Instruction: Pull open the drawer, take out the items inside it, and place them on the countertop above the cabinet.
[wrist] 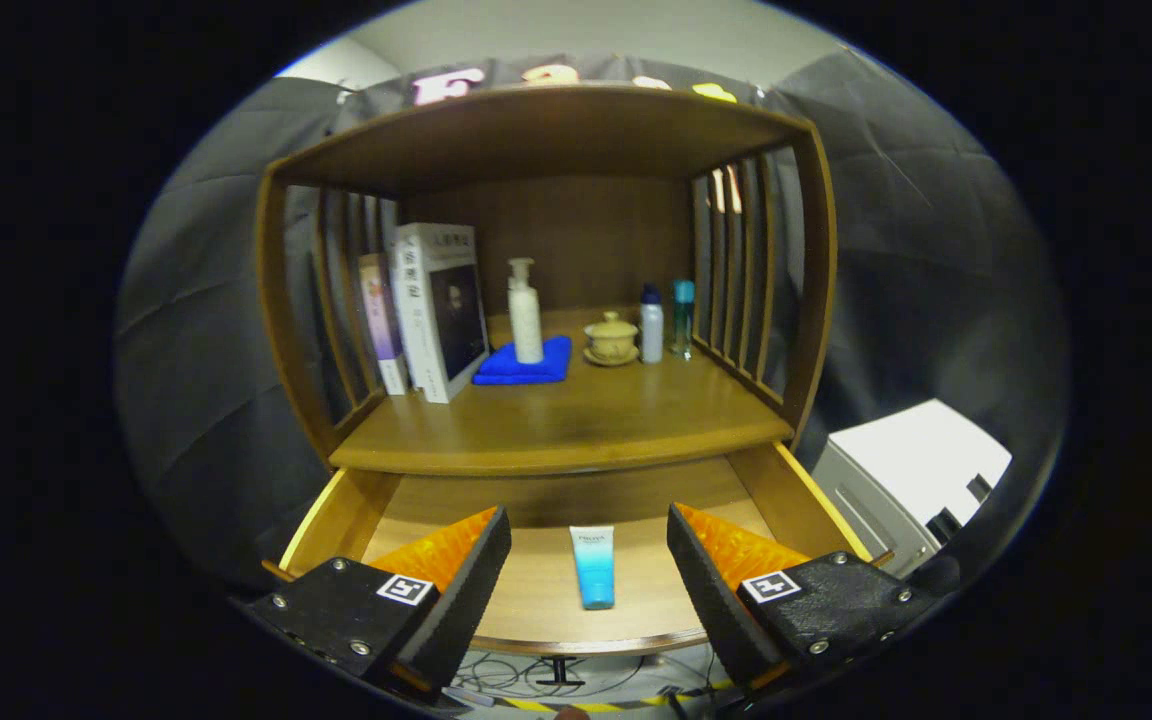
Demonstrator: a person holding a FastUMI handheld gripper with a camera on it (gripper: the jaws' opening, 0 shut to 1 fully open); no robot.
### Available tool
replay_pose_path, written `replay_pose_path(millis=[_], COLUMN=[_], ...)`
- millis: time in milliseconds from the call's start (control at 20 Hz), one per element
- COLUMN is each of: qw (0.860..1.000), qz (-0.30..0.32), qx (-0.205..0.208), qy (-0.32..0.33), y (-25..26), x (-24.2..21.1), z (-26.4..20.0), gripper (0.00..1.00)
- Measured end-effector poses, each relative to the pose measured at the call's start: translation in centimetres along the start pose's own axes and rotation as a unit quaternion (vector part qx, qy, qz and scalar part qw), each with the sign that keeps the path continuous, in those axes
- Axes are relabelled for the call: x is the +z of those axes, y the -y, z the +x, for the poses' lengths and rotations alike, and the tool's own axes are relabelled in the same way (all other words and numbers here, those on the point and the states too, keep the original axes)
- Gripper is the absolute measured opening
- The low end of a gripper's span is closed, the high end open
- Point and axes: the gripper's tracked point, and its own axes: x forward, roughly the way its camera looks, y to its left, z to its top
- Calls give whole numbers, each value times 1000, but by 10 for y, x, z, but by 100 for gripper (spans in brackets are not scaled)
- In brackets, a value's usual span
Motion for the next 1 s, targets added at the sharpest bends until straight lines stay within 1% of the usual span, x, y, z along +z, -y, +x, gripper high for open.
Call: replay_pose_path(millis=[150, 250, 400, 550, 650, 750, 850, 1000], qw=[997, 995, 990, 981, 975, 969, 965, 959], qz=[39, 50, 50, 55, 38, 17, 4, -13], qx=[-35, -49, -62, -71, -82, -83, -67, -56], qy=[-51, -77, -120, -172, -205, -234, -254, -278], y=[22, 32, 42, 45, 48, 45, 36, 24], x=[-6, -11, -24, -48, -67, -83, -96, -109], z=[24, 40, 60, 79, 90, 94, 104, 113], gripper=[96, 95, 95, 95, 96, 95, 96, 95])
